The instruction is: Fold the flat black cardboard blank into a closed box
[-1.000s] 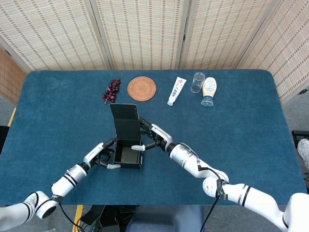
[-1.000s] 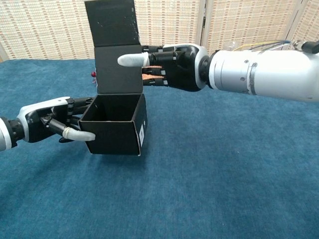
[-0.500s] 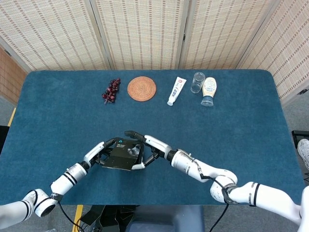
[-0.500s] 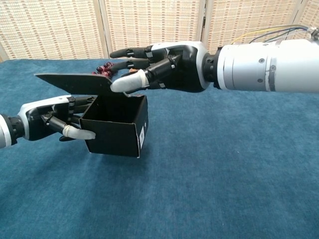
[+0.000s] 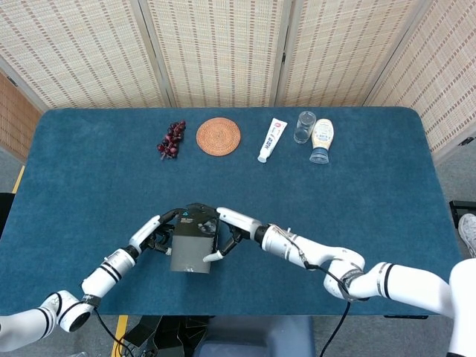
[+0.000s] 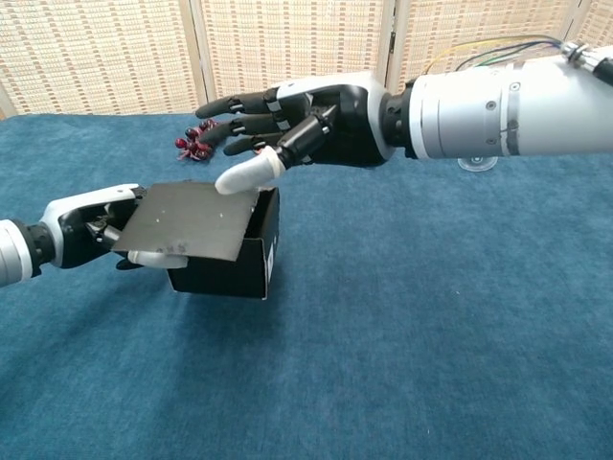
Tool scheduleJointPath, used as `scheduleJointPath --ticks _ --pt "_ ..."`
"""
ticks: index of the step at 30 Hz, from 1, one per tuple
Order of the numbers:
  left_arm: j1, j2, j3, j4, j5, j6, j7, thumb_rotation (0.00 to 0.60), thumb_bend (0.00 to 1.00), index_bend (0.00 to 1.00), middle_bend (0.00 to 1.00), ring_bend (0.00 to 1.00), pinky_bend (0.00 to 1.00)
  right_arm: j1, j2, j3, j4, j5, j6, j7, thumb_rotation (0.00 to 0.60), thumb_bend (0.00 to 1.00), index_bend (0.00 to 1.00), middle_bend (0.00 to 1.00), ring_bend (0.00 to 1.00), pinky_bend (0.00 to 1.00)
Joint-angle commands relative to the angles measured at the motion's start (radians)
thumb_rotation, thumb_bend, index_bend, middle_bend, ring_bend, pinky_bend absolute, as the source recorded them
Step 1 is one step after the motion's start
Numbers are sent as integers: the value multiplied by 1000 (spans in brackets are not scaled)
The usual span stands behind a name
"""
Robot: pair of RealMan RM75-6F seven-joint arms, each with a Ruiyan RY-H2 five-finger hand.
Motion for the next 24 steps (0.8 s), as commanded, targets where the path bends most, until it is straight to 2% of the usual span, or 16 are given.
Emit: scheduleJointPath --ticks 1,7,11,17,24 --pt "4 -12 -13 -7 -24 -13 44 600 166 164 191 583 868 47 -19 -9 25 84 -33 -127 600 0 0 81 35 96" --pt "21 -35 -45 -34 -91 -30 154 600 166 161 191 584 868 105 -64 -8 59 250 -67 -443 600 0 0 119 67 131" --pt "28 -50 -62 -48 -130 -49 219 600 166 153 190 583 868 139 -108 -26 75 404 -36 -658 600 0 12 142 87 151" --pt "27 -54 -75 -50 -165 -97 288 600 166 99 188 583 867 200 -165 -95 67 676 93 -988 600 0 51 160 100 177" --pt "28 -42 -75 -55 -171 -131 357 600 166 7 105 568 867 253 -202 -148 21 897 222 -1233 600 0 72 175 112 178"
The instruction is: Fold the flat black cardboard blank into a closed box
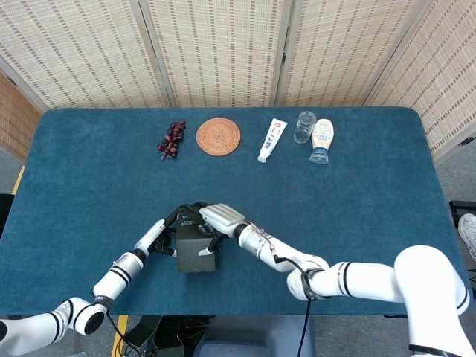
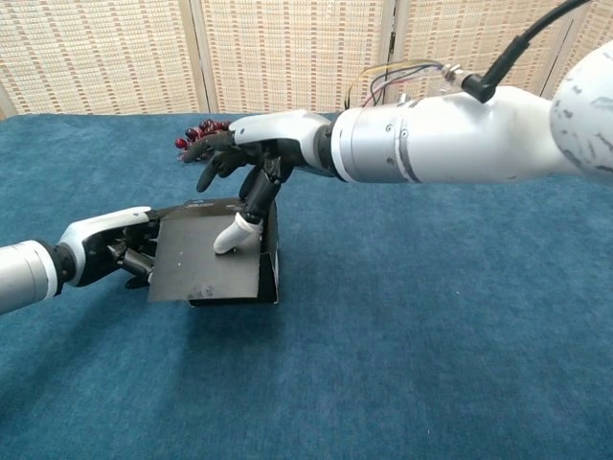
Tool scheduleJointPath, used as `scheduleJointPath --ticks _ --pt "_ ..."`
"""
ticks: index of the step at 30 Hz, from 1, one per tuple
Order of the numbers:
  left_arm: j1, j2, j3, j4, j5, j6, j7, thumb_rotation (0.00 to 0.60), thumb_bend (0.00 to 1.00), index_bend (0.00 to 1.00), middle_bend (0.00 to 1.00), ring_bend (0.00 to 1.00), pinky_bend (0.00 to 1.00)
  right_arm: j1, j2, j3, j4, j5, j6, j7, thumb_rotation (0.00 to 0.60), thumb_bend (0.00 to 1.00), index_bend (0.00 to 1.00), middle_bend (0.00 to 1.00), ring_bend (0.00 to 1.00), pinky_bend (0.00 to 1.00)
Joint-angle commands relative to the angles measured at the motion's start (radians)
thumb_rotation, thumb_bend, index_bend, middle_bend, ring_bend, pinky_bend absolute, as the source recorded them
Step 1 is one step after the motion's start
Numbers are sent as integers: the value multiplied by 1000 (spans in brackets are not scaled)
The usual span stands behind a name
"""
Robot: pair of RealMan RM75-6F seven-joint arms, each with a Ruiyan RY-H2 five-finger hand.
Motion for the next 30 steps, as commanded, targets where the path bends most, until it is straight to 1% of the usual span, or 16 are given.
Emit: scheduleJointPath --ticks 1,5,9,16,24,30 --pt "3 12 0 -10 1 -9 29 600 166 1 93 565 866 52 -40 -48 -34 139 101 -152 600 0 74 175 113 178" --pt "-1 47 3 -41 9 -31 59 600 166 0 47 550 859 63 -40 -55 -52 187 129 -216 600 0 77 175 115 178" --pt "-6 78 1 -64 4 -47 112 600 166 0 2 534 856 66 -41 -63 -63 199 151 -263 600 0 83 178 115 178" --pt "5 134 -17 -123 -28 -47 180 600 166 0 0 521 850 64 -65 -83 -70 170 228 -367 600 0 121 200 120 178" --pt "31 184 -29 -158 -35 10 283 600 166 0 0 521 847 46 -119 -110 -61 118 346 -505 600 0 135 200 120 178" --pt "40 206 -35 -167 -42 23 339 600 166 0 0 521 847 31 -165 -125 -39 92 386 -589 600 0 138 202 120 178"
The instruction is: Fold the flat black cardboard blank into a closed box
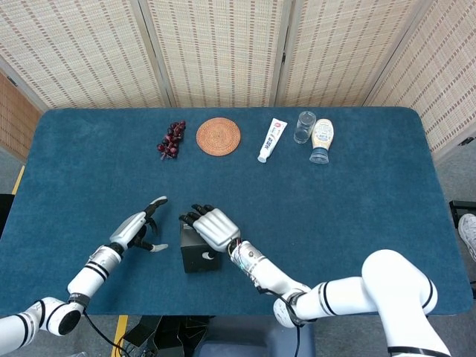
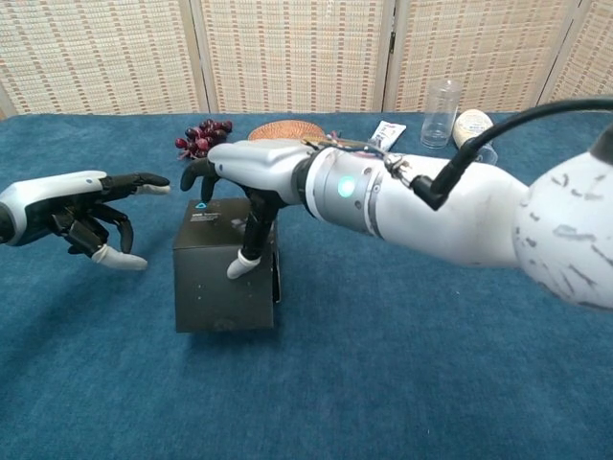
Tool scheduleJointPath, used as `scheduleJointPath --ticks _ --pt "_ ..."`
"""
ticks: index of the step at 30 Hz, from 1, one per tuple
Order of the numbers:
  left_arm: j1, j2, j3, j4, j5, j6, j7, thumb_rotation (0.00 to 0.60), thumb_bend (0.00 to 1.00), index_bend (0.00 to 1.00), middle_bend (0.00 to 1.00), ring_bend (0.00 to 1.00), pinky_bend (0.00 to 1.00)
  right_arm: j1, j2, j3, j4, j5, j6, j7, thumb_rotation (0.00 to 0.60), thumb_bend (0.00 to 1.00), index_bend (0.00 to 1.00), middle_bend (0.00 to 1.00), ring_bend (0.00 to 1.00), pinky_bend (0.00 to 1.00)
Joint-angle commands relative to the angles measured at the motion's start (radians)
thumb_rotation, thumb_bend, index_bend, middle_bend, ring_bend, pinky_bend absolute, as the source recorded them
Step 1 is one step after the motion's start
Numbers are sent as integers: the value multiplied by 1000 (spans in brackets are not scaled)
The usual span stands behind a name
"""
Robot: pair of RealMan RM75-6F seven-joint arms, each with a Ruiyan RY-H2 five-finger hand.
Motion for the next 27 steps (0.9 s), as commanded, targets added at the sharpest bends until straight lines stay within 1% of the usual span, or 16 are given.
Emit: scheduleJointPath --ticks 1,5,11,18,22,27 --pt "6 9 -4 -3 -6 8 26 600 166 0 0 521 847 -12 -31 -11 21 -25 26 -43 600 0 139 204 120 178" --pt "14 14 -6 -2 -10 15 48 600 165 0 0 520 847 -27 -60 -27 52 -62 56 -95 600 0 147 213 120 189" --pt "20 31 -8 -10 -8 5 38 600 166 0 0 519 846 -61 -112 -41 117 -134 105 -143 600 17 164 224 134 213" --pt "15 47 1 -3 1 -21 56 600 166 0 0 517 846 -99 -151 -28 163 -187 110 -147 600 43 188 238 147 234" --pt "16 52 5 5 0 -23 89 600 166 0 0 517 842 -113 -159 -28 189 -233 109 -151 600 51 235 271 169 256" --pt "23 52 4 17 -10 -1 158 600 166 0 0 516 842 -130 -173 -29 234 -294 112 -153 600 90 319 337 200 276"
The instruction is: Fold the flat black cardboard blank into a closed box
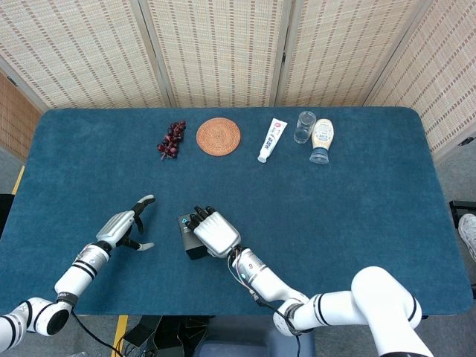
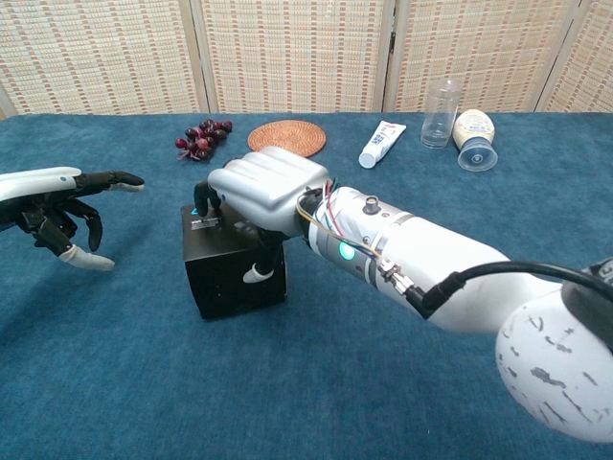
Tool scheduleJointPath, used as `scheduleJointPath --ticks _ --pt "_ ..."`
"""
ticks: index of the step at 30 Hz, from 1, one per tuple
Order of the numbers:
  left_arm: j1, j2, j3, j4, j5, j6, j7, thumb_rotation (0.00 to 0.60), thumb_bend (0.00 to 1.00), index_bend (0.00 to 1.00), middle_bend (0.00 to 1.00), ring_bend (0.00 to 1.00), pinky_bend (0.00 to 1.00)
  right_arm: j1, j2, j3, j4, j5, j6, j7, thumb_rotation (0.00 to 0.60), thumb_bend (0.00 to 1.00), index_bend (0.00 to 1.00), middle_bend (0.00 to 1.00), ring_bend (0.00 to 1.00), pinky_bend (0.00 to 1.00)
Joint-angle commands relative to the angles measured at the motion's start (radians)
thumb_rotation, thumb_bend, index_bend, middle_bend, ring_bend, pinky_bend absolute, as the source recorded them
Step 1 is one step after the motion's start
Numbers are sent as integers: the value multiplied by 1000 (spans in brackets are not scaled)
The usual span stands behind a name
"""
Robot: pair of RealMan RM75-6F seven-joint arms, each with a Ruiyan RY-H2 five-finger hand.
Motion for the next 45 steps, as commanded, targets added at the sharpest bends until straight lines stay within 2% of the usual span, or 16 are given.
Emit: scheduleJointPath --ticks 1,10,14,16,17,19,22,25,29,33,36,45 --pt "6 0 0 8 -8 17 53 600 166 0 0 516 842 -14 -11 -2 31 -36 -1 -3 600 92 328 344 203 278" --pt "17 1 -2 -4 -36 26 124 600 166 0 0 516 842 -36 -31 12 77 -106 -18 -2 600 110 416 402 236 305" --pt "19 6 -4 -12 -35 23 119 600 166 0 0 516 842 -47 -27 23 71 -121 -23 -3 600 110 418 399 236 305" --pt "22 11 -9 -21 -32 28 110 600 166 0 0 516 841 -58 -12 32 45 -119 -24 -2 600 105 406 354 236 305" --pt "25 17 -11 -28 -28 35 105 600 166 0 0 515 839 -67 4 42 15 -113 -21 2 600 95 368 306 226 305" --pt "29 28 -14 -42 -22 44 100 600 166 0 0 509 820 -80 40 60 -42 -106 -15 9 600 63 209 200 175 304" --pt "36 59 -22 -75 -14 63 92 600 166 0 0 496 794 -114 127 96 -166 -78 -1 39 600 51 55 131 119 278" --pt "49 95 -30 -113 -5 93 90 600 166 0 0 448 785 -161 238 128 -299 -50 24 80 600 51 35 122 112 271" --pt "78 142 -38 -154 12 167 122 600 166 0 0 326 744 -243 408 133 -450 -34 57 144 600 57 37 125 112 271" --pt "120 171 -45 -180 16 262 179 600 166 0 0 263 685 -334 542 103 -533 -72 100 230 600 118 91 188 122 271" --pt "159 193 -37 -193 25 336 248 600 166 0 0 255 593 -408 630 60 -556 -126 141 287 600 159 136 236 167 314" --pt "304 245 12 -242 30 547 474 600 166 36 17 232 488 -652 778 -65 -485 -277 336 482 600 173 170 268 205 327"
